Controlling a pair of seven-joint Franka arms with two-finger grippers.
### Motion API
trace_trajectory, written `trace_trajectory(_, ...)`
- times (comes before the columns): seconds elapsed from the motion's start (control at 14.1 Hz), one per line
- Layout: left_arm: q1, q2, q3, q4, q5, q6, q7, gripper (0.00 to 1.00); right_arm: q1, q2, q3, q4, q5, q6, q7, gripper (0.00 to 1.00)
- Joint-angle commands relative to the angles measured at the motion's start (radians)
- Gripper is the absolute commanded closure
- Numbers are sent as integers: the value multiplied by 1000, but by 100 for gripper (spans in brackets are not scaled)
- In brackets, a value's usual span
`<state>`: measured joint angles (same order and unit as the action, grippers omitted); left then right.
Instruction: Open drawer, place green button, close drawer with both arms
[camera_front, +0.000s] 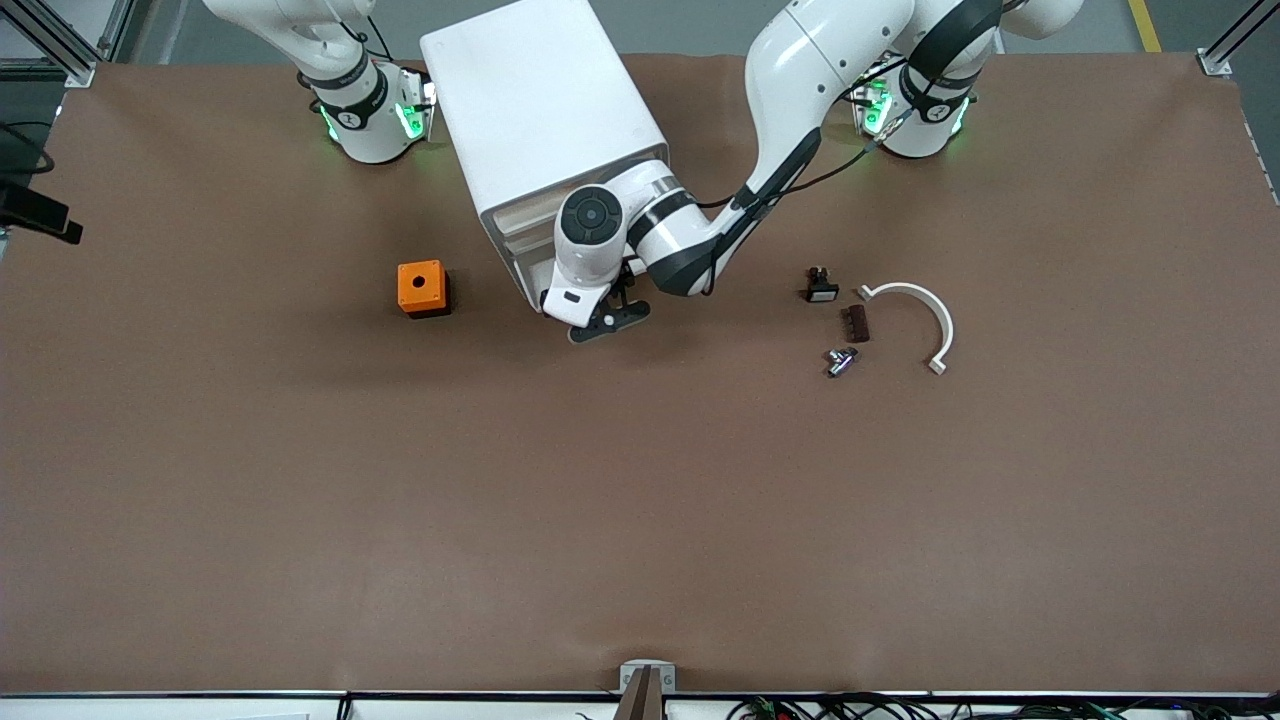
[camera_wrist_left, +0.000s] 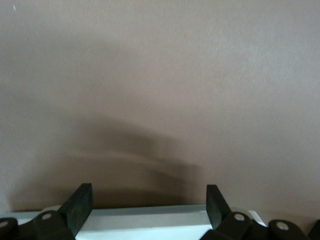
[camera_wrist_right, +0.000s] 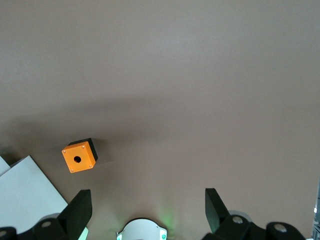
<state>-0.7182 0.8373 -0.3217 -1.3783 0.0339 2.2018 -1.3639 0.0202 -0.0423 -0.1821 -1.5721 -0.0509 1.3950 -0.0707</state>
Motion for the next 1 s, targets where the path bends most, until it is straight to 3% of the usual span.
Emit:
trace_trajectory(0.0,-10,-26,-14,-33,-44,1,-29,0,-5,-174,12,-224,26,103,8,0)
trace_trajectory(0.92,-15,-24,-31,-31,-279,-16,-44,0,23,-192,23,-246,54,127,6,0)
